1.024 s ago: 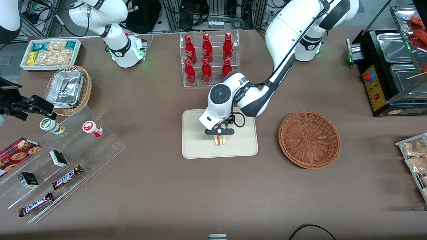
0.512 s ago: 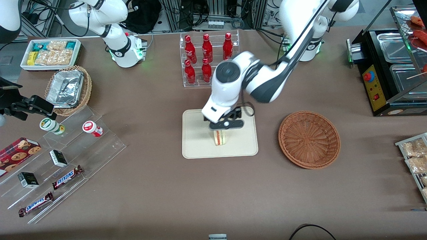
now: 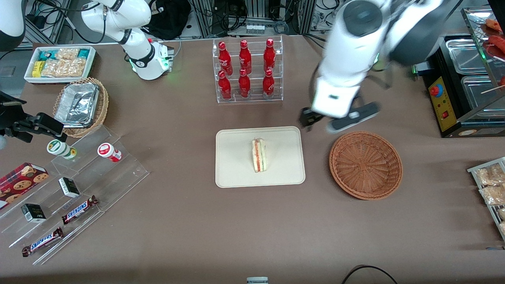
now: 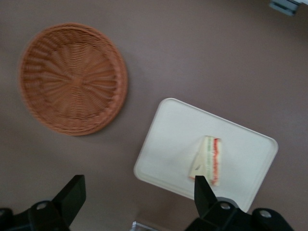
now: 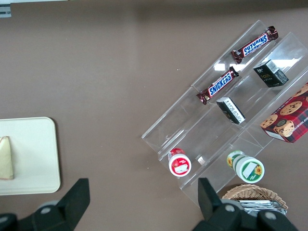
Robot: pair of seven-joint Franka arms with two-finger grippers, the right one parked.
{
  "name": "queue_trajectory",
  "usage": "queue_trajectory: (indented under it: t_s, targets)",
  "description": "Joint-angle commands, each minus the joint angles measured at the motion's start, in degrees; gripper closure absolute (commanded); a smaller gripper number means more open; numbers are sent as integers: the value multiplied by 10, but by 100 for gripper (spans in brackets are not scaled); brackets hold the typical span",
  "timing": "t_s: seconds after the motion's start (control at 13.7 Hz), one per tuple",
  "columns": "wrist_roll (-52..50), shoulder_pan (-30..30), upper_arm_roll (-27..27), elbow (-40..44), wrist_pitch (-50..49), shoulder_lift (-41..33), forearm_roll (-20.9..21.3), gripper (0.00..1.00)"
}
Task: Place sandwich from basket to tray
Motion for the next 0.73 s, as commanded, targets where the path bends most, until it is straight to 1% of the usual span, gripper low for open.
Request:
queue_trajectory:
  t_s: [0.0, 0.07, 0.15, 0.44, 0.59, 0.66]
  targets:
    - [87, 66, -4, -38, -51, -57, -22, 0]
    - [129, 91, -4, -41, -64, -71, -33, 0]
    - [166, 118, -4, -48, -82, -84, -35, 0]
    - [286, 188, -3, -77, -126, -135, -38, 0]
    - [335, 207, 1, -91, -140, -148, -37, 0]
    - [372, 211, 12, -98, -145, -152, -36, 0]
